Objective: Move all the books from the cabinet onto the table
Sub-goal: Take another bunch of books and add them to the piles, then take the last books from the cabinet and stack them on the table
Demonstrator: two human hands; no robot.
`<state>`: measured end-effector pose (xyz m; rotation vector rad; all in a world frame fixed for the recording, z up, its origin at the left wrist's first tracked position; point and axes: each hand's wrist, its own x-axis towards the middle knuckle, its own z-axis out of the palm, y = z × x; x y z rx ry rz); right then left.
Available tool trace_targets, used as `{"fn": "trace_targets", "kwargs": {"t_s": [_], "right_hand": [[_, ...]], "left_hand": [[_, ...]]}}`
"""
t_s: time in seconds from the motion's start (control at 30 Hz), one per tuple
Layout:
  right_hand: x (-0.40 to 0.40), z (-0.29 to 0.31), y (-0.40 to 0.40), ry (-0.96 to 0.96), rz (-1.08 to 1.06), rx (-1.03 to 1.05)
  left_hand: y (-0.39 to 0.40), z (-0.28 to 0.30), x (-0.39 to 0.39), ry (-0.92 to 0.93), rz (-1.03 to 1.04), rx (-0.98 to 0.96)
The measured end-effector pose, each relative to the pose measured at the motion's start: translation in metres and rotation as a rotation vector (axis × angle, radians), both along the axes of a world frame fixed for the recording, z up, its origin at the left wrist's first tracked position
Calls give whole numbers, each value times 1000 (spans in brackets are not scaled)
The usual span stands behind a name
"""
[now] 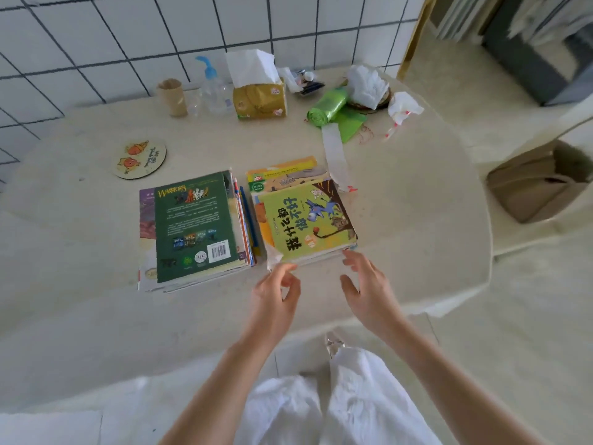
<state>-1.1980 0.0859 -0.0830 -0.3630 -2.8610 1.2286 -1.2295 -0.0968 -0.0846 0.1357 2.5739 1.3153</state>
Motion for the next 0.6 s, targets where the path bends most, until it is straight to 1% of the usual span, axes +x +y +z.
{"fn": "trace_targets", "kwargs": {"t_s": [0.07,0.2,0.3,0.6], "right_hand": [[23,-5,-16,-13,-100,-16],[69,-9,-38,-41,-250,-63],[113,-8,-48,-66,-354,-59],[235,-6,-45,-89,-813,-40]], "left_hand": [[-11,-1,9,-25,-81,-17],[-23,-1,23,4,-232,-67],[-19,-2,38,18,-362,-86],[48,-2,97,78,-855,-109]]}}
